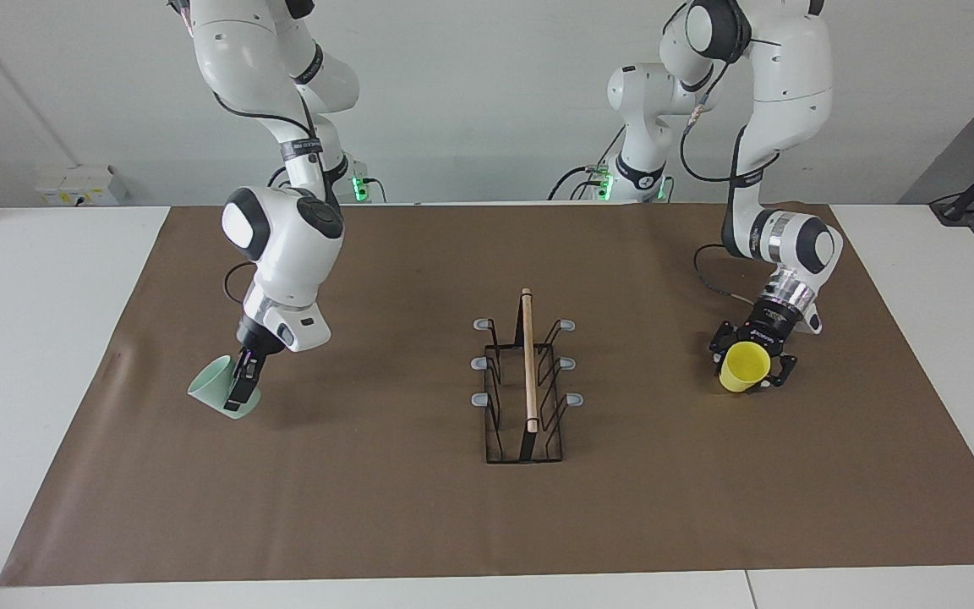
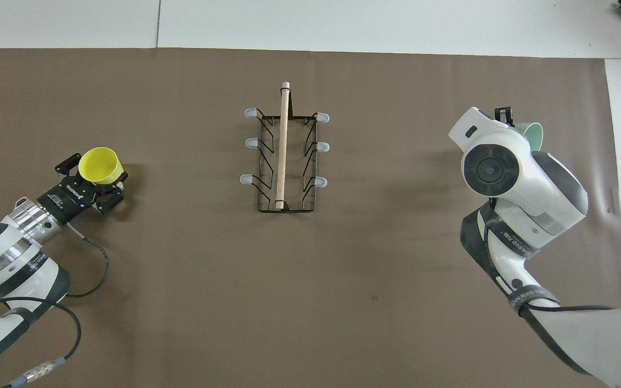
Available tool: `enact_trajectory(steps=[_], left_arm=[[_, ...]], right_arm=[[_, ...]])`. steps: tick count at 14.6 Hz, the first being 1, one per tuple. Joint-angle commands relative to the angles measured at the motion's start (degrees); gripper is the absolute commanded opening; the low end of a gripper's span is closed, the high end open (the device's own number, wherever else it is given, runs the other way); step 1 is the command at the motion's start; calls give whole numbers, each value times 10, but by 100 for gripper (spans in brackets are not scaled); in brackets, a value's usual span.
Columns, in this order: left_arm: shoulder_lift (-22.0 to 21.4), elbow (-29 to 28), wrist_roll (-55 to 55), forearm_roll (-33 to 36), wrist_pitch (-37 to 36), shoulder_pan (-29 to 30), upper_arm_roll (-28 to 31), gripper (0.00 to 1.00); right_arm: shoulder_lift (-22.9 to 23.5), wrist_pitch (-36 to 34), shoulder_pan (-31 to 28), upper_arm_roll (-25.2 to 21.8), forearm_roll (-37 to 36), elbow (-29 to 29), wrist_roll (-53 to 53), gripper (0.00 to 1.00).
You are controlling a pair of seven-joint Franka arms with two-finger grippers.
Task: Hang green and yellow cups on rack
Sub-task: 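Lift the green cup with the right gripper toward the rack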
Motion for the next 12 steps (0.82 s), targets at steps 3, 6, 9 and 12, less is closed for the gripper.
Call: enact_trajectory(steps=[3,6,9,12], left_arm=[[9,30,21,17,14,-7,8,0],[5,68,15,107,17,1,10,0],[1,89,22,192,13,12,14,0],[-11,126,41,316,16,12,22,0]], right_arm=[[-44,-14,-5,3,237,17,-12,0],[-79,-13,-6,3,377,19,-9,0],[-108,-12,-11,3,529,19,-11,0],[-119,-1,-6,3,642,26,-12,0]])
